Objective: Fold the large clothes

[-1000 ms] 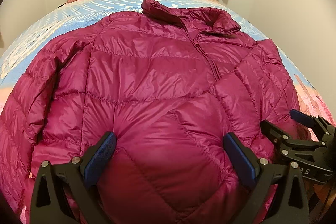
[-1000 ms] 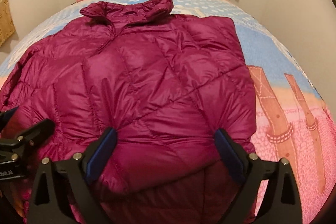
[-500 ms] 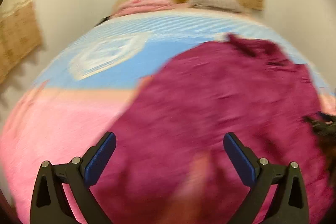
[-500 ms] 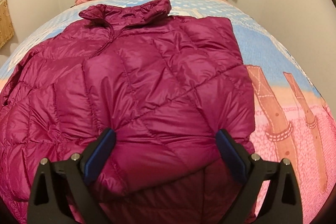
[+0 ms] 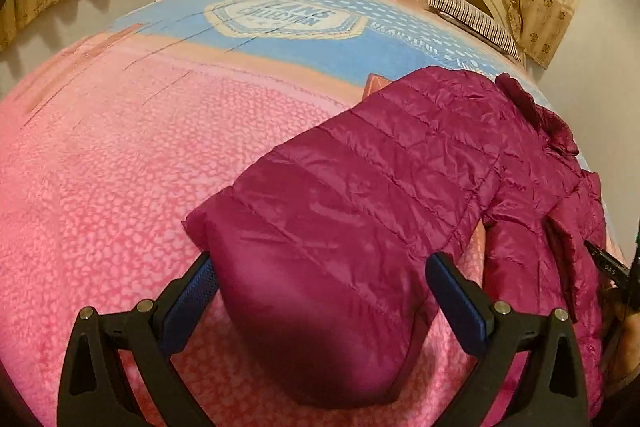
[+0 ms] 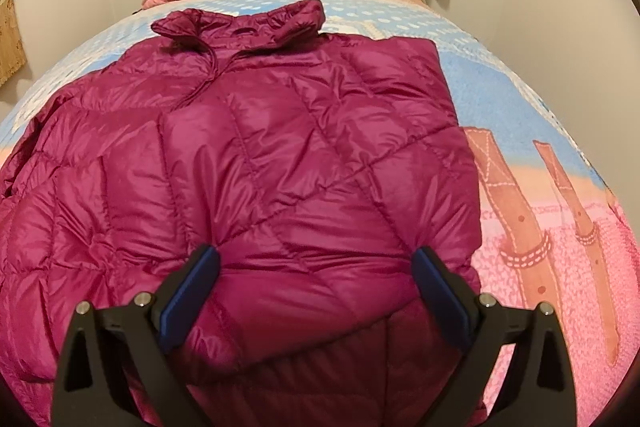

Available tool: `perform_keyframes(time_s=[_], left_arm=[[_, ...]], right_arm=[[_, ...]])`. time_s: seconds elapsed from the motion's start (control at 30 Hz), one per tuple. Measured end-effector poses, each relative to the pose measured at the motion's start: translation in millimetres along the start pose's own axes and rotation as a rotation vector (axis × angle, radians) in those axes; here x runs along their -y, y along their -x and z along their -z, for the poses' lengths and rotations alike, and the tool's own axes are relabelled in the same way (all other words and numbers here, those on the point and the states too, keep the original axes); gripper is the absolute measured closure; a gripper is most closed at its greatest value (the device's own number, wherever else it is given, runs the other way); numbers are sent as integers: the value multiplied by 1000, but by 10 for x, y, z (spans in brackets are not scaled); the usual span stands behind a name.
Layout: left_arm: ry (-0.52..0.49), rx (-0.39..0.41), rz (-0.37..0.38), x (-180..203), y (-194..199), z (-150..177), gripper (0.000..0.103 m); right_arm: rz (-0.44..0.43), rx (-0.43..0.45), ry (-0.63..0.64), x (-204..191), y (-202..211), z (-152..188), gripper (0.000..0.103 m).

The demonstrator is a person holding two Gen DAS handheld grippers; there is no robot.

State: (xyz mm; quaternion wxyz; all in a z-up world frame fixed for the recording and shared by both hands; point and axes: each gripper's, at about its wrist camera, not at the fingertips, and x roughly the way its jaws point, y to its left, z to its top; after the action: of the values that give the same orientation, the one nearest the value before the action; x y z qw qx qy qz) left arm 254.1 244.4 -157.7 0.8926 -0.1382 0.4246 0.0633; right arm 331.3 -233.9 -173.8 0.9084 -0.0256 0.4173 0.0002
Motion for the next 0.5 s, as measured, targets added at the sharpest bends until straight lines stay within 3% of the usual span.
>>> perform_keyframes(time_s=[0.07,0.1,0.13,0.17,0.2,0.27,0.37,0.5], left_arm=[[-7,8,2,34,-9,-4,2],[-10,25,20,45,7,-8,8],[-16,32,40,54,19,-16,36],[-23,20,59,54,10,-30,54],[-30,9,74,62,5,-40,56],[-48,37,70,72,64,-62,71],[-58,87,34,73,202,-166,78],[-64,186,-29,52,488,-430,80]], right_arm=[[4,2,0,0,7,4,2],[8,3,1,-1,10,6,2],[11,4,2,-4,12,7,2],[14,6,4,-9,16,9,2],[17,8,5,-10,20,10,2],[21,10,8,-15,22,9,2],[25,11,10,-20,23,8,2],[26,11,10,-22,24,5,2]])
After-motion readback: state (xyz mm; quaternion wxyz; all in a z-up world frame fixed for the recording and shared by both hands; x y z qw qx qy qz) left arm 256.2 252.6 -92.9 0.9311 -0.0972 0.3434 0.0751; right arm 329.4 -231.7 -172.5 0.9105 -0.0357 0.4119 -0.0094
